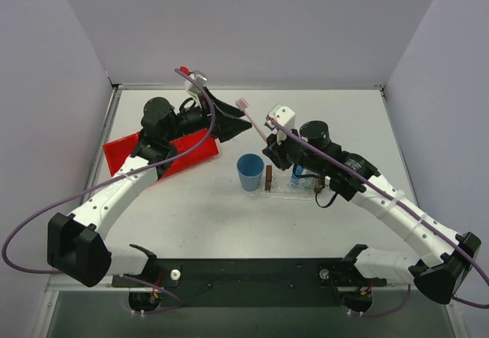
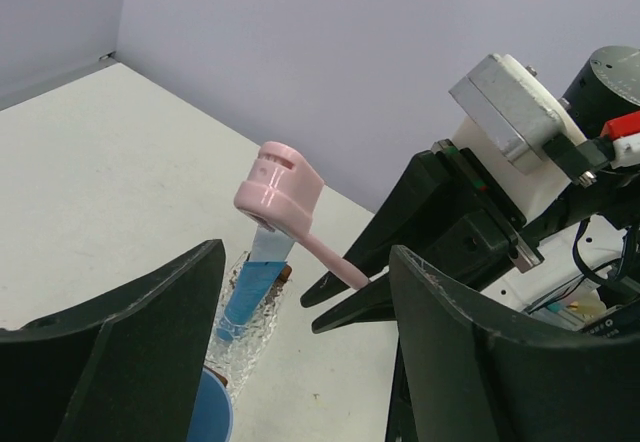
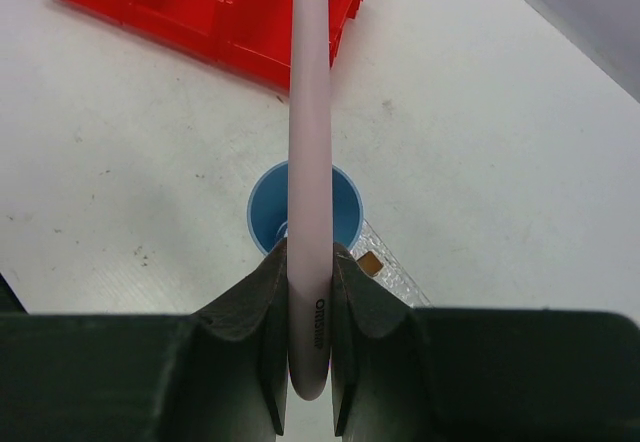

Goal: Prepare toiletry sets of a toothbrush and toothpaste on the tray

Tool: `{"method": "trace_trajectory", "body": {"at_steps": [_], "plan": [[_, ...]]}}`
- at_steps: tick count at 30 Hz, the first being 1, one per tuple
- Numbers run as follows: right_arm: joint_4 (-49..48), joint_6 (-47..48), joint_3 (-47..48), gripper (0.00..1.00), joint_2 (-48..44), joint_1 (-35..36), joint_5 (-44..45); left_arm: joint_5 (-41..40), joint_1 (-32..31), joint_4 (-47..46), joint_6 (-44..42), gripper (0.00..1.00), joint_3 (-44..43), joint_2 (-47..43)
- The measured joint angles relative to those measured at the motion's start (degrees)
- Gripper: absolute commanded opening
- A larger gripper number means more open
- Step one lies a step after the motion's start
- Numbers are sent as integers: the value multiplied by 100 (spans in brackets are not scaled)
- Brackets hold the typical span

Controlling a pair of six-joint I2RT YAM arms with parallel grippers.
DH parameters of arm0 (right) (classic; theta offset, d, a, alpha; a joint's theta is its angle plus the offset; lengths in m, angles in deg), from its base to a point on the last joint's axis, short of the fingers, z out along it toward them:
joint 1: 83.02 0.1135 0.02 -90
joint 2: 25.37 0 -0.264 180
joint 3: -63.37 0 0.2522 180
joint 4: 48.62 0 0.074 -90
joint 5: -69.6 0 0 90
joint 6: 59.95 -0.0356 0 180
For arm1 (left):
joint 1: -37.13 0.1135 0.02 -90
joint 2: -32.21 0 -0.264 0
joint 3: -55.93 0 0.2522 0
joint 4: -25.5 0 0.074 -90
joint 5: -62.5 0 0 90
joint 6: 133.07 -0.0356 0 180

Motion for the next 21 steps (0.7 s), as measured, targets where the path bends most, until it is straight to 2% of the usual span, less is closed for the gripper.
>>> {"method": "trace_trajectory", "body": {"at_steps": [16, 21], "plan": [[-7, -177, 11, 0, 0, -83, -313, -103, -9, -225, 286, 31, -262, 267], [-2, -181, 11, 6, 4, -114, -400, -85, -39, -258, 374, 10, -286, 286]]}}
